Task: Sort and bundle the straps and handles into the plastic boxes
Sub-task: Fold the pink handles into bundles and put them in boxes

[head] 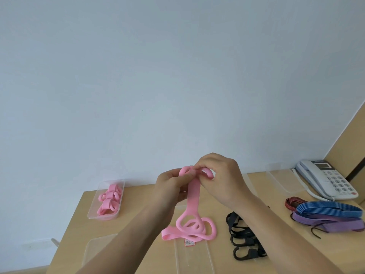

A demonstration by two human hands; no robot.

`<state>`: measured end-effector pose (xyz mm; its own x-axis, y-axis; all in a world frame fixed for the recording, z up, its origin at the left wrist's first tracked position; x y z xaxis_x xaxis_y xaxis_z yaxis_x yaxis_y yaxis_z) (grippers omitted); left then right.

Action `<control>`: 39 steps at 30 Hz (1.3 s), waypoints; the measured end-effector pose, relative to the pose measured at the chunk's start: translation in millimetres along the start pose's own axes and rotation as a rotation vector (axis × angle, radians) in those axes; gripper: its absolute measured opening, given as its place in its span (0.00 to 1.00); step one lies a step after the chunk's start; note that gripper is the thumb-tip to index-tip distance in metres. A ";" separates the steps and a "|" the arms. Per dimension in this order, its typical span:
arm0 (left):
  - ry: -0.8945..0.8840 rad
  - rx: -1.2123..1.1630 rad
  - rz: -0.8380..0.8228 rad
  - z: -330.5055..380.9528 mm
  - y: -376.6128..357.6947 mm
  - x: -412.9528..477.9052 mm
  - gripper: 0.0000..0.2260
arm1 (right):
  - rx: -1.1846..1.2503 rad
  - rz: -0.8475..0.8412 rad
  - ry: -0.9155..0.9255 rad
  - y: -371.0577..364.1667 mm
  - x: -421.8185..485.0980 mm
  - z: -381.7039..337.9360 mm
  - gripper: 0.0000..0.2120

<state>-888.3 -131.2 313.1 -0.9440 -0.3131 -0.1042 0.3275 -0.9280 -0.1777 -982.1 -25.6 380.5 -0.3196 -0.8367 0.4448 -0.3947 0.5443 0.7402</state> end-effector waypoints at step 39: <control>-0.101 -0.002 0.102 5.6 4.3 -2.0 0.16 | 0.297 -0.216 -0.320 -3.8 -2.8 19.7 0.09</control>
<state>-885.2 -135.7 318.0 -0.9052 -0.4244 -0.0230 0.4217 -0.8901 -0.1728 -996.6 -24.1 366.5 -0.4338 -0.8969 0.0855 -0.6947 0.3934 0.6022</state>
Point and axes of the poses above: each hand's wrist, its own x-axis towards the middle knuckle, its own y-axis out of the back of the hand, z = x × y, the point moved 7 cm from there along x, towards the middle knuckle, and after that the axes turned 15 degrees about -z, right-handed, at the moved point
